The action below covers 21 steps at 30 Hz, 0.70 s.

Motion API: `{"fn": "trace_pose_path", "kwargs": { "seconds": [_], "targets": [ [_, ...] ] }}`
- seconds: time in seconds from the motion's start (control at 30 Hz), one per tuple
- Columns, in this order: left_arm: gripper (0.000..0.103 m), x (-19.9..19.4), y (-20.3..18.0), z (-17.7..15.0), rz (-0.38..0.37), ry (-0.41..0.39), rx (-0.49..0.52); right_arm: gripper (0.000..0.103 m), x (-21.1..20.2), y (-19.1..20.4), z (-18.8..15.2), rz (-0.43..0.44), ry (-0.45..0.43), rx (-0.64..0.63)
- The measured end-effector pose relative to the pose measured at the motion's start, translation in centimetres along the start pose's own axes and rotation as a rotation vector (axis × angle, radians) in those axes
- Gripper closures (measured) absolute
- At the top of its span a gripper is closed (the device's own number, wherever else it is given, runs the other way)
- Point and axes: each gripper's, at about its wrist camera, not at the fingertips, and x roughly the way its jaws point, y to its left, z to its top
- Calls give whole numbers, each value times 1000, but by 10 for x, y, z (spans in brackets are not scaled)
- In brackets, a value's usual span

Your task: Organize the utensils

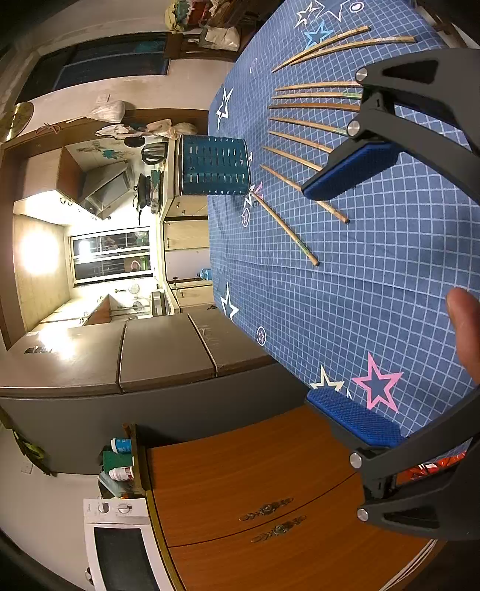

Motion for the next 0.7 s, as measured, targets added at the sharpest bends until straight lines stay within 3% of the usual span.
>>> {"fn": "trace_pose_path", "kwargs": {
  "seconds": [0.7],
  "targets": [
    [5, 0, 3, -2, 10, 3, 1, 3, 1, 5, 1, 2, 8, -10]
  ]
}}
